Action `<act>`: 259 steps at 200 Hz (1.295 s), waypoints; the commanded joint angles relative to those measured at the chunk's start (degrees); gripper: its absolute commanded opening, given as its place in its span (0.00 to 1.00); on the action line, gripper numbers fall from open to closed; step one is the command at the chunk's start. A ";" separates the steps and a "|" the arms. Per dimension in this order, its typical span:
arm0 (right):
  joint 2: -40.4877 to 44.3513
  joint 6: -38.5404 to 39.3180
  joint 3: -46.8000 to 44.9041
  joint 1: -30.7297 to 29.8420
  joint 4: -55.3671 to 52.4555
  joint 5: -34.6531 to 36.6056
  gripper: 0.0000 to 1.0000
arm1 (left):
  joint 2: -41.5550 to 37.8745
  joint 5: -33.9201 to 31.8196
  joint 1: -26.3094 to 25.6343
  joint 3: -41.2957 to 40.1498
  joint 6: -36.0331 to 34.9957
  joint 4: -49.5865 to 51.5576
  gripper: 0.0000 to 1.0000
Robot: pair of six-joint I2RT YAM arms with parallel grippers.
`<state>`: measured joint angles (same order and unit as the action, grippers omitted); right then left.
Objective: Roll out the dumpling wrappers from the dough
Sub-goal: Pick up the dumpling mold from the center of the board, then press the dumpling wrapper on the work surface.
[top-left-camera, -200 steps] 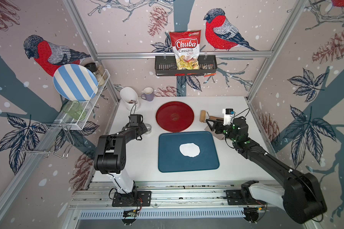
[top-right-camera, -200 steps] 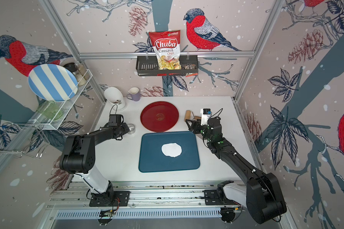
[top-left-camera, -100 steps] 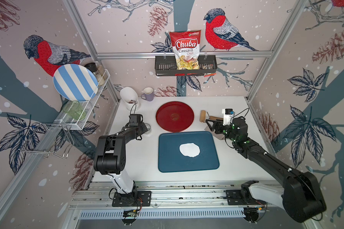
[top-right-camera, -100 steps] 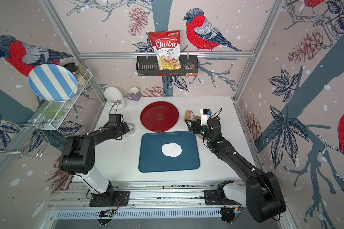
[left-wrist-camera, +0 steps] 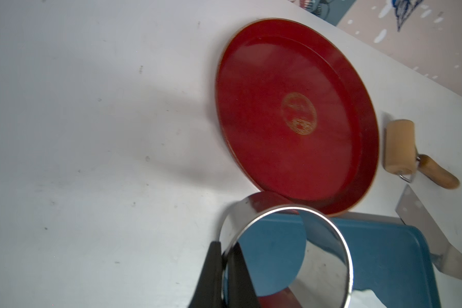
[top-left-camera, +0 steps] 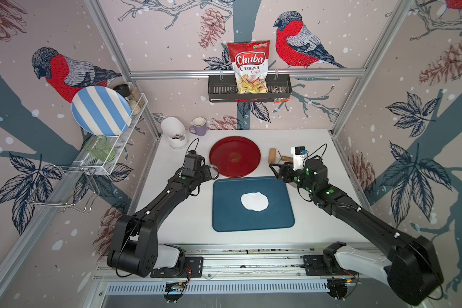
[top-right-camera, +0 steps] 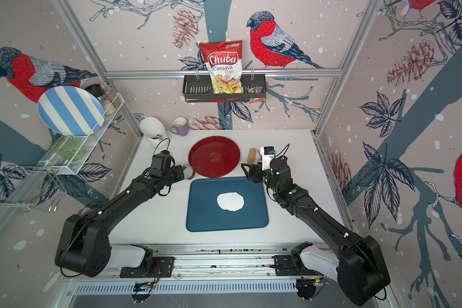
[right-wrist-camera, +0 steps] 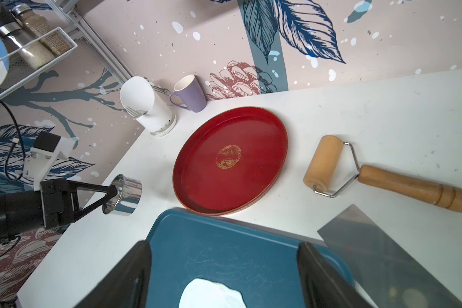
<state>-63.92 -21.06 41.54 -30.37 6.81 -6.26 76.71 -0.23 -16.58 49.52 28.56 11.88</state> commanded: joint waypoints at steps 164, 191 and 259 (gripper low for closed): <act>8.29 -16.11 -6.02 -17.53 -11.13 9.96 0.55 | 7.08 -9.84 -32.63 9.71 8.63 7.31 0.00; 7.44 -16.43 -7.08 -17.53 -9.75 9.51 0.53 | 8.82 -10.27 -33.91 10.73 9.04 7.62 0.00; 2.91 -17.34 -5.68 -17.38 -9.56 9.89 0.45 | 13.55 -10.94 -36.33 14.59 8.85 9.02 0.00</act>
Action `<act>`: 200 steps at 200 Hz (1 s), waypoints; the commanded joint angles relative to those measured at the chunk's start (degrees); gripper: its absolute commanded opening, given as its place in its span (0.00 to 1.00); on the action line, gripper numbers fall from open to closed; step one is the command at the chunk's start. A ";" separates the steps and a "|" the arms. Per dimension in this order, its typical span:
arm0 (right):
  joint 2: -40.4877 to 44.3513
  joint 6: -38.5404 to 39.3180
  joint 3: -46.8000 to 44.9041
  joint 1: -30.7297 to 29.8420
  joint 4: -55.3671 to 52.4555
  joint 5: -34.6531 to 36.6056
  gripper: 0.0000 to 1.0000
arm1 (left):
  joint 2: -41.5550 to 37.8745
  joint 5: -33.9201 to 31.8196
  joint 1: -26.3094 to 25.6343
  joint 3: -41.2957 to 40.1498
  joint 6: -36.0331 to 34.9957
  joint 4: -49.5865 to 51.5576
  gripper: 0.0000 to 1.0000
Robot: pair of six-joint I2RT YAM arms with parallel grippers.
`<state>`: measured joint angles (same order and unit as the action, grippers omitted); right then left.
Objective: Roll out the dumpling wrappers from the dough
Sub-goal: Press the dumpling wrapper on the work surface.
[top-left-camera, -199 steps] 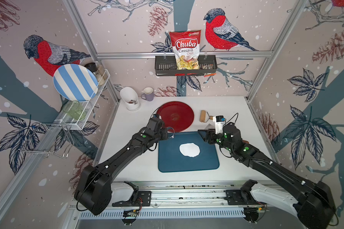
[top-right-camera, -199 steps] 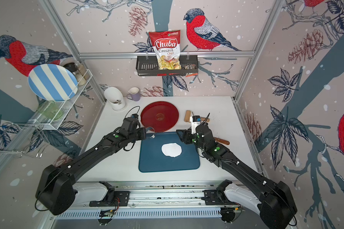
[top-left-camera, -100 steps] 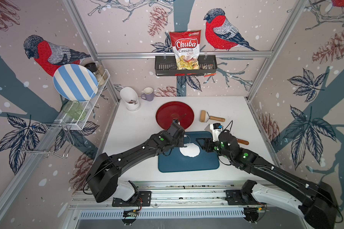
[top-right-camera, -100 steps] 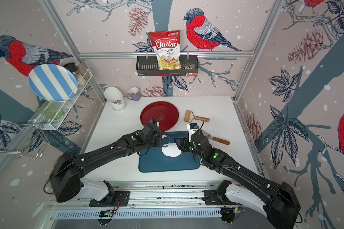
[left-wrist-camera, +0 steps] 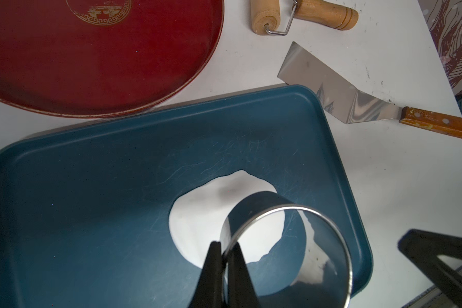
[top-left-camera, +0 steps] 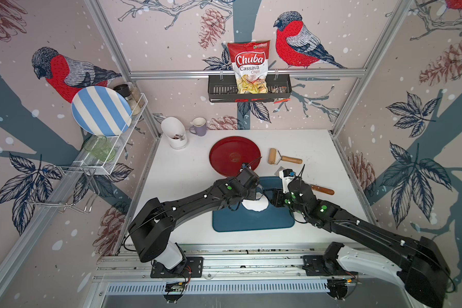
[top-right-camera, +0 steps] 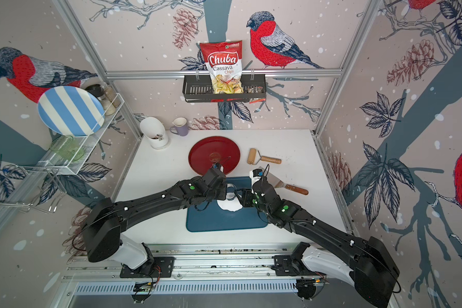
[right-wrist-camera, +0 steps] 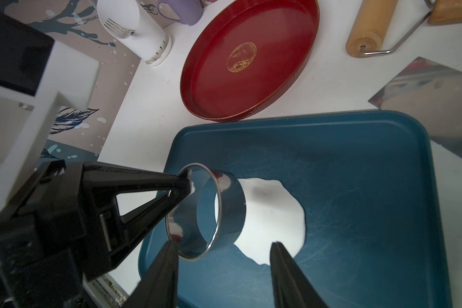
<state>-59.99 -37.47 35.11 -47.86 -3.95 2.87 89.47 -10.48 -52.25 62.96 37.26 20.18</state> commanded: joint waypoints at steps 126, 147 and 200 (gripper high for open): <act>-6.05 -2.46 1.10 2.94 3.98 -3.22 0.24 | 2.79 -0.07 -1.28 2.00 -0.37 1.64 0.00; -7.16 -2.43 1.01 3.54 4.97 -4.39 0.23 | 3.07 0.28 -1.28 2.14 -0.50 1.46 0.00; -9.29 -2.87 0.83 4.18 6.66 -5.98 0.17 | 3.92 0.81 -1.28 2.34 -0.70 1.88 0.00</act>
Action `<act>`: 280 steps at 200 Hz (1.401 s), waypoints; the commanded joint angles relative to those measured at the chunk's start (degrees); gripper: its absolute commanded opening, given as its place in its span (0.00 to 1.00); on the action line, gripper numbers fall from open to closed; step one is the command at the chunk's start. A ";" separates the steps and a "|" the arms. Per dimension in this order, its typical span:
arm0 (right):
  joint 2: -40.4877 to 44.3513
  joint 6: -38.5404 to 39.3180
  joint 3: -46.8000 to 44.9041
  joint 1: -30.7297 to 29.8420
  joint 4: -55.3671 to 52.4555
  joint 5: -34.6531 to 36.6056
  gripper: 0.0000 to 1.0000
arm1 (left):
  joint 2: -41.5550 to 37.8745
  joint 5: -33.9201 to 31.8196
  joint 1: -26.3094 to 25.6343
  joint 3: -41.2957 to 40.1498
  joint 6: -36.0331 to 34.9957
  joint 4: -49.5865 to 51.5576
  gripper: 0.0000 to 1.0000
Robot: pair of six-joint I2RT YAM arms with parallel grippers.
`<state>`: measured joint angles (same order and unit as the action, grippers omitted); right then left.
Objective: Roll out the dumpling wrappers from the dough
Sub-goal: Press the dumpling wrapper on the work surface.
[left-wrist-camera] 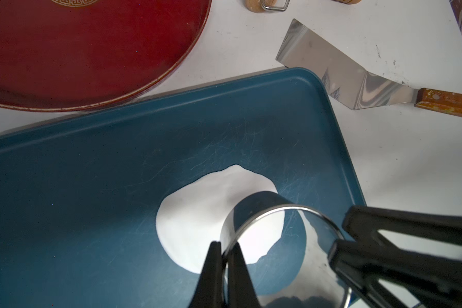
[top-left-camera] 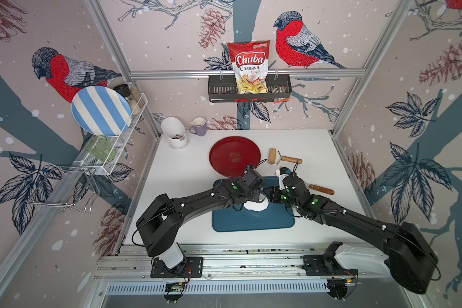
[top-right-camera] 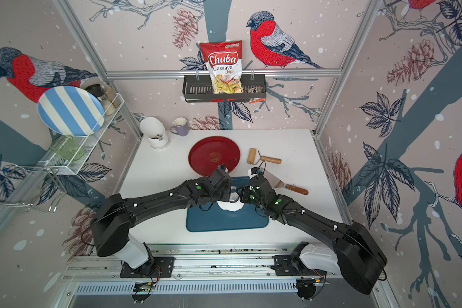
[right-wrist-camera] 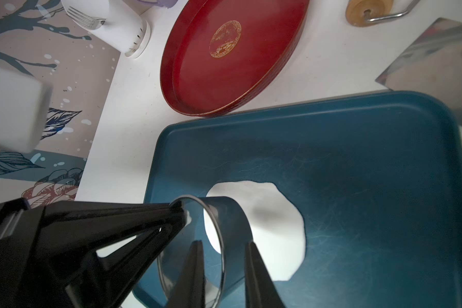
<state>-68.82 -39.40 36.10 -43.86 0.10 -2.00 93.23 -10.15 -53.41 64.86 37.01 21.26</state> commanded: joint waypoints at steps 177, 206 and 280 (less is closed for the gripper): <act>-6.35 -1.47 -1.29 1.27 6.27 -3.54 0.00 | 2.48 0.66 0.06 1.06 -0.81 0.64 0.00; -7.33 -1.38 -1.56 1.57 7.32 -3.76 0.00 | 3.09 0.68 0.30 1.15 -0.95 0.48 0.00; -11.42 -0.44 -1.29 2.34 9.86 -5.28 0.00 | 3.91 0.81 1.68 -1.72 -0.99 -2.55 0.00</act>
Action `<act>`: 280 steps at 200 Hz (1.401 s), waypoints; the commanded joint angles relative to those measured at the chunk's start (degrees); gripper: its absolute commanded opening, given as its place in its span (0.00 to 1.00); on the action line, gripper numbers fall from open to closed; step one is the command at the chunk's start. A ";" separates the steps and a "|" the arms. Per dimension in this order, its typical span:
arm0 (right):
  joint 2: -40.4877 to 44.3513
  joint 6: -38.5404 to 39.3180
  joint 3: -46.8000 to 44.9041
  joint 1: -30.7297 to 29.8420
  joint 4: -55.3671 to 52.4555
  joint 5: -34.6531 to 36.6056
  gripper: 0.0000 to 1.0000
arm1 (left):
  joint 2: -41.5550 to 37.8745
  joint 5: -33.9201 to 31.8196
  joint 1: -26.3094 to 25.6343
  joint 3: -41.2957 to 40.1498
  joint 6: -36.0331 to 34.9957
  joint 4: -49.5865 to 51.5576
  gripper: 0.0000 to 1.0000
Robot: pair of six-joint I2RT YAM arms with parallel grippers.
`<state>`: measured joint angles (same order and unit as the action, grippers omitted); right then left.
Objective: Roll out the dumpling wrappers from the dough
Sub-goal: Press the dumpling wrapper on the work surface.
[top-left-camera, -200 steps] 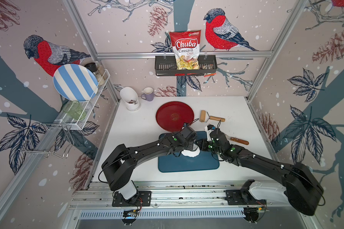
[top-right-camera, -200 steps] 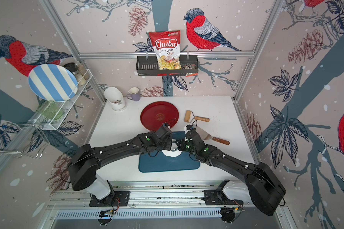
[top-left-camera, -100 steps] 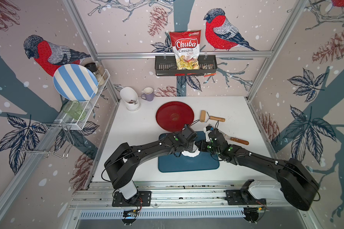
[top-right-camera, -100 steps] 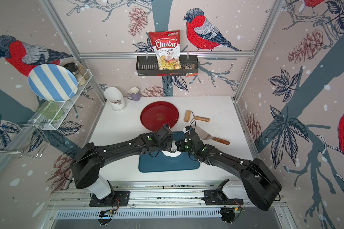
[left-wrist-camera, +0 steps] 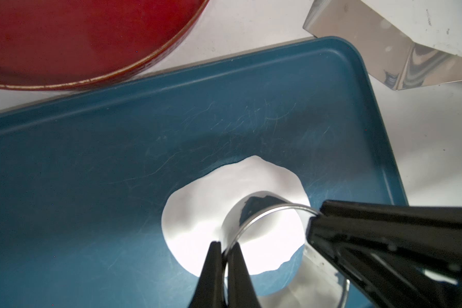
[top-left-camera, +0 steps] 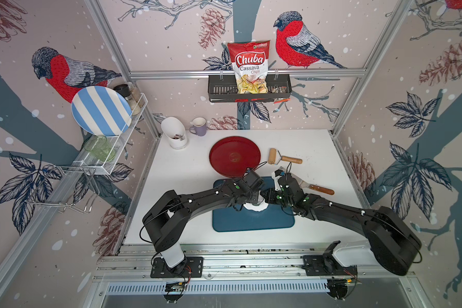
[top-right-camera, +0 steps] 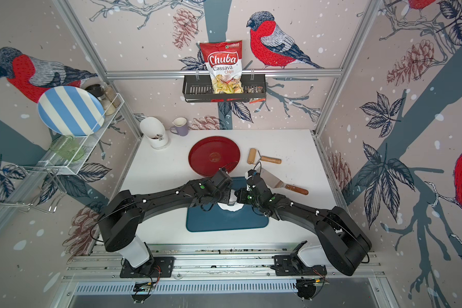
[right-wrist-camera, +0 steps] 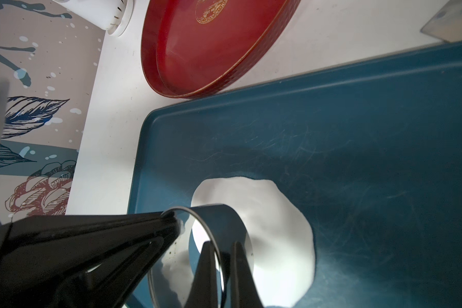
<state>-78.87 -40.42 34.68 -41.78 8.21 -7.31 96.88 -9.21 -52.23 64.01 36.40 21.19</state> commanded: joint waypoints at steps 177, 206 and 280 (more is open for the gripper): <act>-6.03 1.75 1.20 1.97 2.07 -1.83 0.00 | 3.09 1.63 1.78 -2.69 -1.25 -6.26 0.00; -6.40 1.64 1.18 1.97 2.07 -2.38 0.00 | 3.09 1.74 1.78 -2.95 -1.18 -6.20 0.00; -6.56 1.62 1.01 1.96 1.70 -2.80 0.00 | 2.81 2.05 1.78 -3.78 -0.97 -6.45 0.00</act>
<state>-85.49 -39.09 35.57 -39.86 10.41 -10.87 99.90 -7.44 -50.68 60.45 35.94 14.92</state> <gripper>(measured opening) 0.047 0.063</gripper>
